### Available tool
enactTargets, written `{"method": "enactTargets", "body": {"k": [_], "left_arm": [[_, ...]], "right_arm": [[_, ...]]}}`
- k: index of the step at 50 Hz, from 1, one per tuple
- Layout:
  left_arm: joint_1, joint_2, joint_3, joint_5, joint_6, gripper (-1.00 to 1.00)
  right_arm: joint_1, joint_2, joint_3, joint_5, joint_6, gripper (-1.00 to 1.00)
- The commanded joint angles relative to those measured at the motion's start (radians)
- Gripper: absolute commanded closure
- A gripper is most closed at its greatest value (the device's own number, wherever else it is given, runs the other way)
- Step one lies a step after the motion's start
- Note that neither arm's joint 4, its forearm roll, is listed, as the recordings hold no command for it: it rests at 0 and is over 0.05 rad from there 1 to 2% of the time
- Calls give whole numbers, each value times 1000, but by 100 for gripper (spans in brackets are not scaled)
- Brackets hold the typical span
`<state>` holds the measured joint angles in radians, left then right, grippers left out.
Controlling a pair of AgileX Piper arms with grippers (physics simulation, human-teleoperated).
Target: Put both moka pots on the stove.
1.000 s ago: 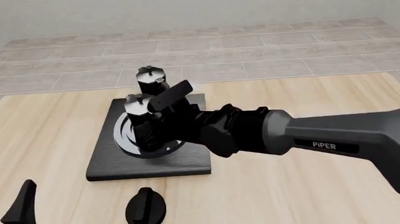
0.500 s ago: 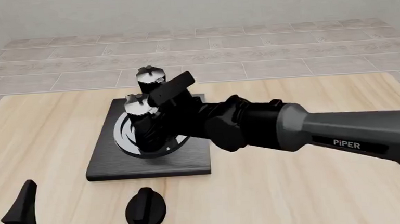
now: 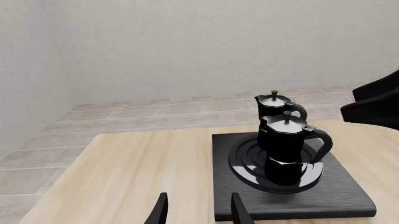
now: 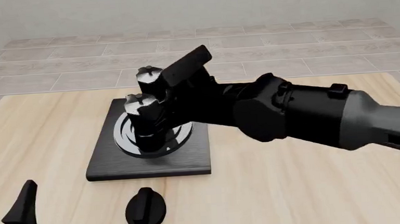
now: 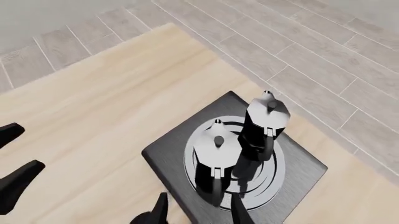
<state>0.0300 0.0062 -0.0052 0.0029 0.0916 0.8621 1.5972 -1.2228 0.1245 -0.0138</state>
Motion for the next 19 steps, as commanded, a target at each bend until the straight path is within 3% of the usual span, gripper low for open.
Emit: {"method": "enactTargets", "body": {"k": [1,19], "left_arm": [[3,-3,1,0,-3,-100],[-2,-4,-4,7,1,-100]], "right_arm": [[6,-170,91,-15,-21,-100],[43,-461,384,-246,-26,-100]]}}
